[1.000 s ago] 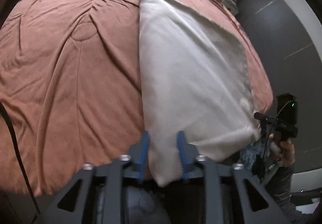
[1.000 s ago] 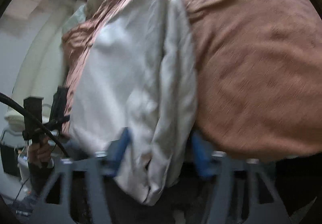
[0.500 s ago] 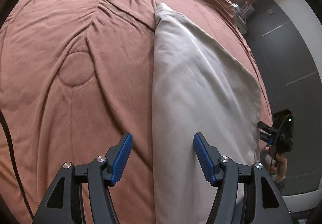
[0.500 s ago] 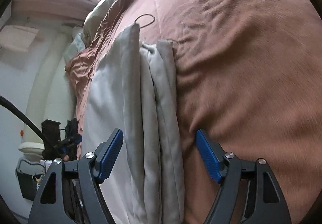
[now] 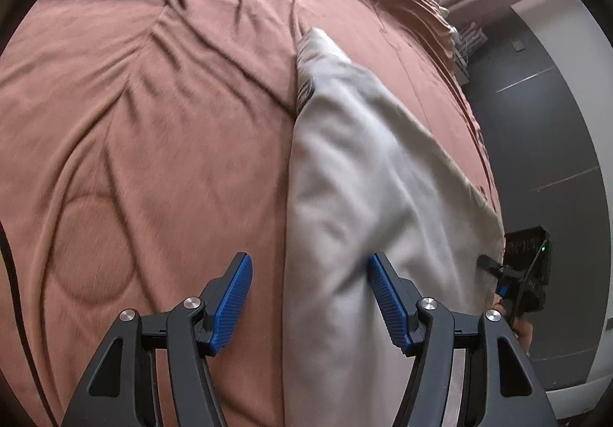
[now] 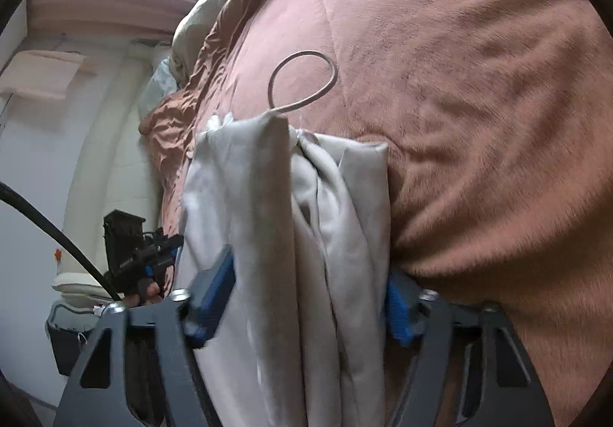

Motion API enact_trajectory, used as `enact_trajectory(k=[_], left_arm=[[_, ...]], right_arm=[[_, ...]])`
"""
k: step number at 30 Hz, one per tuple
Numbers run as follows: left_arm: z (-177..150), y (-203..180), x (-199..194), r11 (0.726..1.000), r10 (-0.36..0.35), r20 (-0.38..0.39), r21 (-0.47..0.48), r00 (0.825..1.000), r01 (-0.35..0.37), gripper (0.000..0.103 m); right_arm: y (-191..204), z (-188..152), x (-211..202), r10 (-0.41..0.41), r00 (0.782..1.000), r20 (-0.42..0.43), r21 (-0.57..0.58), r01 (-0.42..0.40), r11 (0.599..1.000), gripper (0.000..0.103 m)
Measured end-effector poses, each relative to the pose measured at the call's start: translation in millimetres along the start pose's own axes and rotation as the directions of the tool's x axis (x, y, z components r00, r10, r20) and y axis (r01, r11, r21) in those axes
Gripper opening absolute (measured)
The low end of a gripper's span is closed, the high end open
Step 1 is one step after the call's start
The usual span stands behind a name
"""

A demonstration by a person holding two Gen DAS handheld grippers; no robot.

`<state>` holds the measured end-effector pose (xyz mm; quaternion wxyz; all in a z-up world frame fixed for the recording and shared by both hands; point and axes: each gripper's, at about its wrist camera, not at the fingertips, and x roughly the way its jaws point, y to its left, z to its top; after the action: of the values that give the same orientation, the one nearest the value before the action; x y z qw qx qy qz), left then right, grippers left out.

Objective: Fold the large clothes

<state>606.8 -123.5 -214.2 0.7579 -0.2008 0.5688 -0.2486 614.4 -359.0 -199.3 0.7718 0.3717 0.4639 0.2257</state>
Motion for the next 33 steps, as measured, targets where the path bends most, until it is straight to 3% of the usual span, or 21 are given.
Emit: enact_trajectory(k=[5, 9, 12, 15, 18, 22, 33], left_arm=[[21, -10, 16, 1.0, 0.007, -0.017, 0.015, 1.0, -0.007, 0.065], [30, -18, 32, 0.999, 0.024, -0.022, 0.038, 0.999, -0.023, 0.065], [33, -19, 36, 0.999, 0.033, -0.015, 0.012, 0.999, -0.033, 0.056], [32, -31, 32, 0.997, 0.066, -0.003, 0.049, 0.998, -0.066, 0.041], [29, -39, 14, 0.997, 0.056, 0.033, 0.048, 0.998, -0.058, 0.032], [22, -59, -8, 0.988, 0.093, 0.087, 0.113, 0.992, -0.103, 0.023], [-8, -101, -95, 0.981, 0.053, 0.256, 0.167, 0.965, -0.098, 0.019]], right_arm=[[2, 6, 2, 0.006, 1.0, -0.007, 0.009, -0.006, 1.0, 0.045], [11, 3, 1, -0.008, 1.0, -0.002, -0.007, 0.008, 1.0, 0.029], [22, -3, -3, -0.017, 1.0, 0.017, -0.034, 0.018, 0.999, 0.018], [38, -11, -12, -0.029, 0.999, 0.041, -0.079, 0.032, 0.996, 0.013], [55, -19, -18, -0.043, 0.997, 0.07, -0.114, 0.051, 0.992, 0.011], [84, -38, -29, -0.059, 0.991, 0.118, -0.172, 0.079, 0.982, 0.01], [162, -107, -78, -0.028, 0.974, 0.226, -0.332, 0.104, 0.937, 0.01]])
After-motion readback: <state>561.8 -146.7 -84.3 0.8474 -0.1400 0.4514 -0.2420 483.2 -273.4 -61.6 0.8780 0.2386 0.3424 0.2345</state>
